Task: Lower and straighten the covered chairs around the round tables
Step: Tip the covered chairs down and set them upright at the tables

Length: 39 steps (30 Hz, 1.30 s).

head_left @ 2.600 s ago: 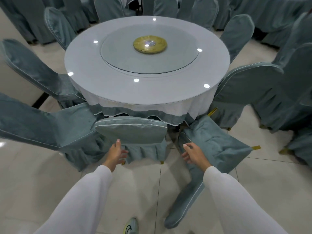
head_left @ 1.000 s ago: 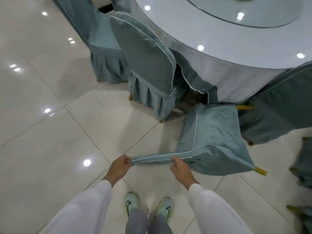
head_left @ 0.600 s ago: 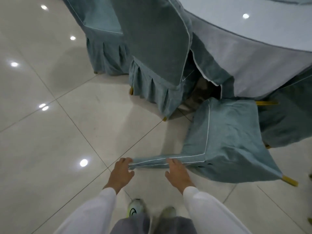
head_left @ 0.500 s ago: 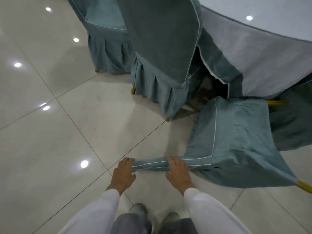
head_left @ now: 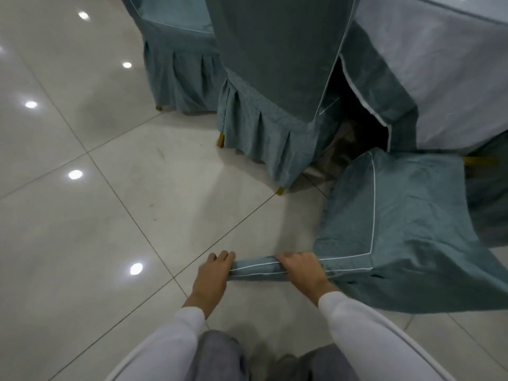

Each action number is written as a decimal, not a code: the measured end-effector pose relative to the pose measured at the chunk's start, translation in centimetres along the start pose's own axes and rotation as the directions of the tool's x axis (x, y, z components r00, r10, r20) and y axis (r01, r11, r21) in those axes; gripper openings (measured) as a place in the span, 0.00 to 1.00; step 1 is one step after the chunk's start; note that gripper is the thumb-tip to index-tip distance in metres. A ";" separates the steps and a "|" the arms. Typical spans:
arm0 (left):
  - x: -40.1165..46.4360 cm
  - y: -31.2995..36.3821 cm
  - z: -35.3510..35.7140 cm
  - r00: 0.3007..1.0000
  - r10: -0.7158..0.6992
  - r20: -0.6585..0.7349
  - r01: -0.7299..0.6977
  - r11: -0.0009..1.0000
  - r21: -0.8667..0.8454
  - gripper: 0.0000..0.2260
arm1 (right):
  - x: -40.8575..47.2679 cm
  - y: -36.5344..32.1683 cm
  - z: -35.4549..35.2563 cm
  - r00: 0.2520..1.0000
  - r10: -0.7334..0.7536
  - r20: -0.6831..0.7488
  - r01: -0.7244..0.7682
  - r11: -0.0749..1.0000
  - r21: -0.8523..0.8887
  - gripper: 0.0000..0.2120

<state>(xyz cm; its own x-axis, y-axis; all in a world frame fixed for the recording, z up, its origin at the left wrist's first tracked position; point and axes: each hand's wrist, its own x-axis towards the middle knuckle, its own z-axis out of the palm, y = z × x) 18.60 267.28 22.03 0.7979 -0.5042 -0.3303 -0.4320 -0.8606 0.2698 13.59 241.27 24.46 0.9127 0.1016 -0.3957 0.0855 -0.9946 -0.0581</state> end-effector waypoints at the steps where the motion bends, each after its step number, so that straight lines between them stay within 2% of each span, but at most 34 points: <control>1: -0.5 0.5 -1.0 1.000 0.006 0.031 -0.006 1.000 -0.008 0.27 | -0.5 0.0 -0.9 1.000 -0.006 0.002 0.006 1.000 0.014 0.21; 6: -3.2 2.3 -7.9 0.998 0.038 0.045 -0.038 0.999 0.002 0.22 | -3.7 -0.6 -6.3 1.000 0.020 -0.007 -0.020 1.000 -0.007 0.20; 11: -5.9 4.1 -16.2 0.996 0.057 0.073 -0.062 0.996 0.059 0.19 | -7.2 -2.5 -13.1 0.993 0.114 -0.031 -0.114 0.993 -0.006 0.16; 13: -6.9 4.7 -19.9 0.995 0.067 0.068 -0.072 0.994 0.080 0.20 | -8.4 -3.5 -16.6 0.991 0.129 -0.032 -0.129 0.991 0.027 0.12; 17: -8.8 6.2 -26.6 0.993 0.096 0.072 -0.105 0.987 0.124 0.18 | -10.7 -5.0 -21.7 0.985 0.171 -0.040 -0.168 0.984 0.066 0.13; 22: -11.8 8.0 -32.7 0.984 0.152 0.090 -0.168 0.960 0.224 0.19 | -13.1 -7.7 -26.9 0.971 0.236 0.036 -0.239 0.958 0.157 0.12; 24: -12.9 8.7 -34.0 0.980 0.182 0.080 -0.197 0.945 0.260 0.20 | -13.4 -9.5 -29.1 0.983 0.177 0.047 -0.183 0.955 0.235 0.11; 26: -13.9 9.5 -35.3 0.974 0.220 0.054 -0.226 0.929 0.295 0.19 | -13.5 -11.7 -31.2 0.995 0.091 0.031 -0.096 0.945 0.312 0.14; 29: -15.0 10.5 -36.8 0.962 0.272 0.039 -0.270 0.910 0.316 0.18 | -14.2 -13.9 -33.1 1.000 0.026 -0.010 -0.021 0.956 0.291 0.16; 32: -15.7 11.1 -38.2 0.952 0.305 0.003 -0.295 0.918 0.264 0.14 | -15.9 -13.5 -33.7 0.997 0.039 -0.070 -0.019 0.962 0.273 0.15; 36: -15.6 11.8 -39.9 0.930 0.362 -0.065 -0.362 0.932 0.010 0.11 | -18.8 -11.2 -34.9 0.993 0.082 -0.088 -0.054 0.958 0.280 0.16; 39: -15.5 11.6 -40.7 0.934 0.356 -0.002 -0.355 0.931 -0.078 0.15 | -20.8 -9.3 -36.0 0.982 0.144 -0.123 -0.093 0.934 0.346 0.20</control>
<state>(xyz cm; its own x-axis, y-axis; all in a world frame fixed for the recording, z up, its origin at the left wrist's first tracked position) 18.28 268.04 67.10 0.5925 -0.7775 -0.2107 -0.6534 -0.6168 0.4389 8.14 247.72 66.23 0.9578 -0.0455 -0.2840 -0.1434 -0.9314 -0.3345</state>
